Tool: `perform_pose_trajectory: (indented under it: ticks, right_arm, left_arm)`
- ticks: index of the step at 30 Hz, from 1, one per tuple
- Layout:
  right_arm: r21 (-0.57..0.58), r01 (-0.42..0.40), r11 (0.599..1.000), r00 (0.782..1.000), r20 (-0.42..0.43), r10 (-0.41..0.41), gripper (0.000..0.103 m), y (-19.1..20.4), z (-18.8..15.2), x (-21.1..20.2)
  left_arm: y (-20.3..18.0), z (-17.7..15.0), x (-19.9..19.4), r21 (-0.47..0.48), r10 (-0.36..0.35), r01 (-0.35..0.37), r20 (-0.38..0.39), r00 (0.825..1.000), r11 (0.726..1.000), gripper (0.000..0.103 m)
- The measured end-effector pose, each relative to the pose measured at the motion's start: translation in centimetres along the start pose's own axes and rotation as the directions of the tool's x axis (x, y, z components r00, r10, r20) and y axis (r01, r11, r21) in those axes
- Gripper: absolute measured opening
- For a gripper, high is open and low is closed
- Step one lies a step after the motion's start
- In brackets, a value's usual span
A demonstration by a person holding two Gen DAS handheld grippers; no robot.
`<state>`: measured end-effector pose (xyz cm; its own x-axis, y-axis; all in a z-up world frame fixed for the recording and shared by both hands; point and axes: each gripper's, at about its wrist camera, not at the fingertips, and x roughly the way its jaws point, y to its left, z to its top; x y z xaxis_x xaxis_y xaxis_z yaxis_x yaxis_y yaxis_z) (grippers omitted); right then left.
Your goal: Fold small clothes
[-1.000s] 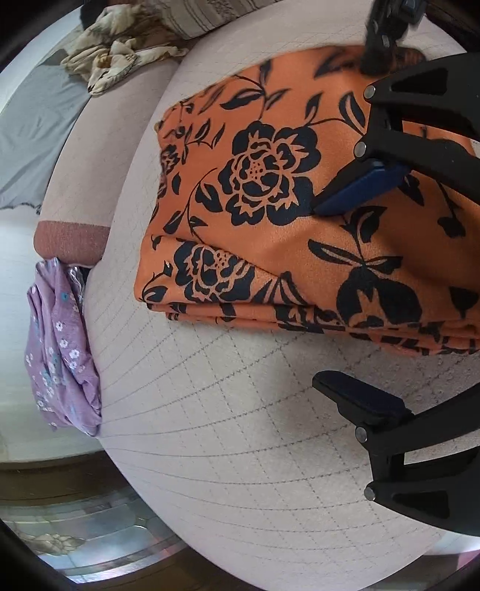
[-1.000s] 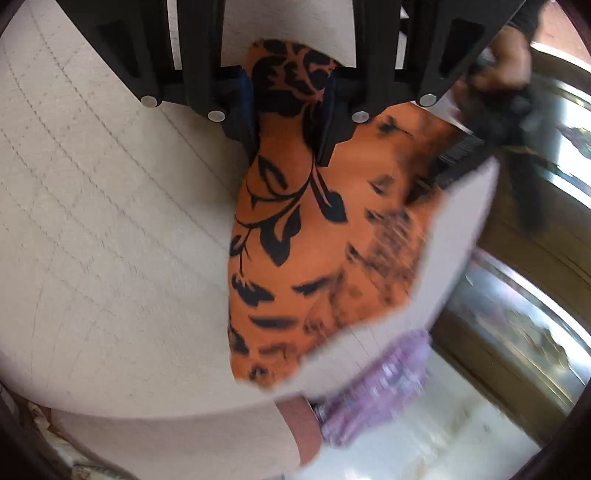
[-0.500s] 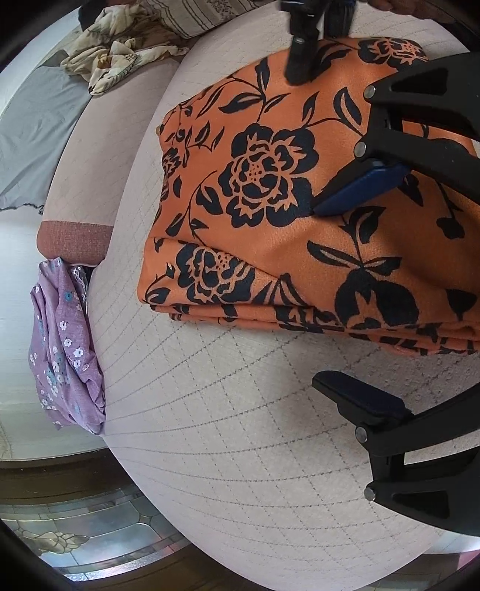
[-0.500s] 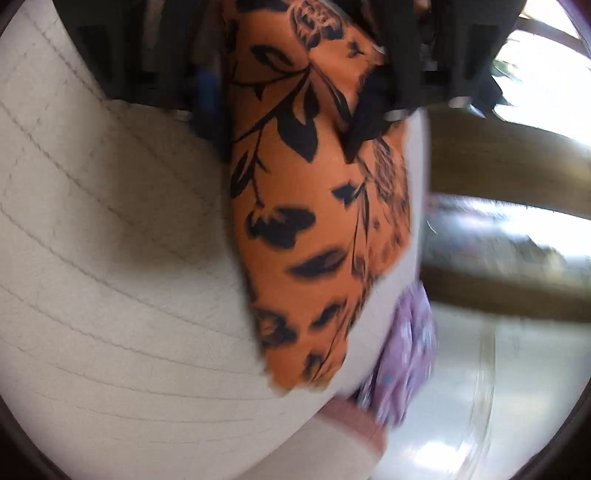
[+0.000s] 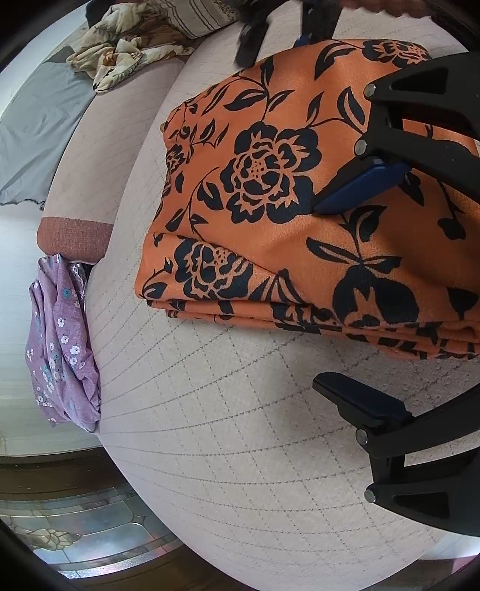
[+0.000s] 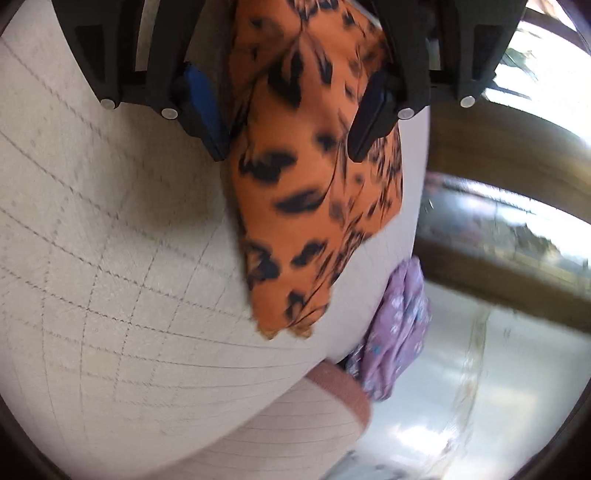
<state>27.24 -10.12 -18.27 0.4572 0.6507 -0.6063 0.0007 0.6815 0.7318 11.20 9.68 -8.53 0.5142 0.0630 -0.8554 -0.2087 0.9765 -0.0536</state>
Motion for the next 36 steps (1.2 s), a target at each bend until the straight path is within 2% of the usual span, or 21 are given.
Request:
perform_pose_trajectory:
  ticks: [2,3,4,5,8,9,10,12,14,17,18,19,21,24,26,27,29,31,32,33,36]
  right_arm:
    - [0.073,-0.035,0.997,0.998,-0.058,0.040,0.065,-1.3,1.2,1.7]
    - [0.061,-0.037,0.997,0.996,-0.081,0.042,0.050,-1.2,1.3,2.3]
    - [-0.019,0.014,1.000,0.997,-0.076,-0.016,0.039,0.2,1.1,2.3]
    - [-0.128,0.058,0.990,0.997,-0.041,-0.064,0.038,2.3,0.8,1.6]
    - [-0.214,0.129,0.968,0.991,0.008,-0.130,0.037,3.7,-0.3,1.1]
    - [-0.198,0.168,0.966,0.983,-0.035,-0.178,0.038,2.4,-0.3,2.2]
    - [-0.172,0.168,0.971,0.983,-0.044,-0.178,0.048,1.5,-0.1,2.6]
    - [-0.069,0.093,0.993,0.995,-0.037,-0.096,0.061,0.2,0.2,2.0]
    - [-0.043,0.030,0.999,1.000,-0.005,-0.030,0.066,0.6,0.2,1.0]
    - [-0.007,0.002,1.000,0.999,0.054,-0.001,0.072,0.6,1.0,0.6]
    - [0.034,-0.005,0.999,0.999,0.052,0.004,0.070,0.1,1.5,1.1]
    - [0.052,0.008,0.999,1.000,0.012,-0.009,0.039,-0.4,1.8,2.1]
    - [-0.026,0.080,0.996,0.996,-0.030,-0.081,0.036,0.6,1.7,3.4]
    - [-0.170,0.185,0.968,0.983,0.021,-0.185,0.036,4.1,1.1,2.7]
    - [-0.240,0.263,0.935,0.964,0.036,-0.262,0.049,5.1,0.8,2.8]
    - [-0.252,0.315,0.915,0.948,0.044,-0.314,0.067,5.4,0.9,3.0]
    - [-0.268,0.390,0.881,0.921,0.116,-0.372,0.069,6.1,0.7,1.8]
    - [-0.284,0.414,0.865,0.909,0.182,-0.375,0.069,7.5,0.0,0.5]
    - [-0.295,0.408,0.864,0.909,0.218,-0.355,0.069,8.2,-0.6,-0.6]
    - [-0.313,0.366,0.876,0.924,0.233,-0.303,0.069,9.1,-1.2,-1.6]
    - [-0.396,0.210,0.894,0.973,0.172,-0.152,0.072,10.5,-3.3,-3.3]
  left_arm:
    - [0.1,-0.1,0.1,-0.002,-0.003,0.003,-0.002,1.000,1.000,0.089]
    - [0.2,-0.1,0.1,-0.004,-0.005,0.005,-0.002,1.000,1.000,0.089]
    - [0.3,-0.1,0.1,-0.005,-0.006,0.006,-0.003,1.000,1.000,0.089]
    - [0.4,-0.1,0.1,-0.006,-0.008,0.008,-0.003,1.000,1.000,0.089]
    - [0.3,0.0,0.2,-0.006,-0.006,0.006,-0.007,1.000,1.000,0.091]
    - [0.3,0.0,0.2,-0.002,-0.008,0.008,-0.006,1.000,1.000,0.091]
    - [0.3,-0.1,0.1,0.003,-0.005,0.005,0.000,1.000,1.000,0.091]
    - [0.4,-0.1,0.2,0.001,-0.008,0.008,0.000,1.000,1.000,0.091]
    - [0.5,0.0,0.3,-0.014,-0.012,0.012,-0.006,1.000,1.000,0.091]
    - [0.3,0.0,0.3,-0.004,-0.006,0.006,-0.001,1.000,1.000,0.091]
    - [0.3,0.0,0.3,-0.004,-0.008,0.008,-0.001,1.000,1.000,0.091]
    - [0.2,0.0,0.3,-0.008,-0.008,0.008,-0.003,1.000,1.000,0.091]
    - [0.3,0.0,0.2,-0.012,-0.013,0.013,-0.005,1.000,1.000,0.091]
    - [0.3,0.1,0.2,-0.014,-0.013,0.013,-0.007,1.000,1.000,0.091]
    - [0.2,0.1,0.2,-0.011,-0.017,0.017,-0.005,1.000,1.000,0.091]
    - [0.3,0.1,0.2,-0.012,-0.021,0.021,-0.006,1.000,1.000,0.091]
    - [0.5,0.1,0.3,-0.022,-0.032,0.032,-0.010,0.999,0.999,0.091]
    - [0.6,0.0,0.3,-0.027,-0.035,0.035,-0.012,0.999,0.999,0.091]
    - [0.7,0.0,0.3,-0.026,-0.035,0.034,-0.011,0.999,0.999,0.091]
    - [0.7,0.0,0.3,-0.024,-0.034,0.034,-0.009,0.999,0.999,0.091]
    - [1.3,0.1,0.2,-0.052,-0.064,0.064,-0.013,0.998,0.997,0.091]
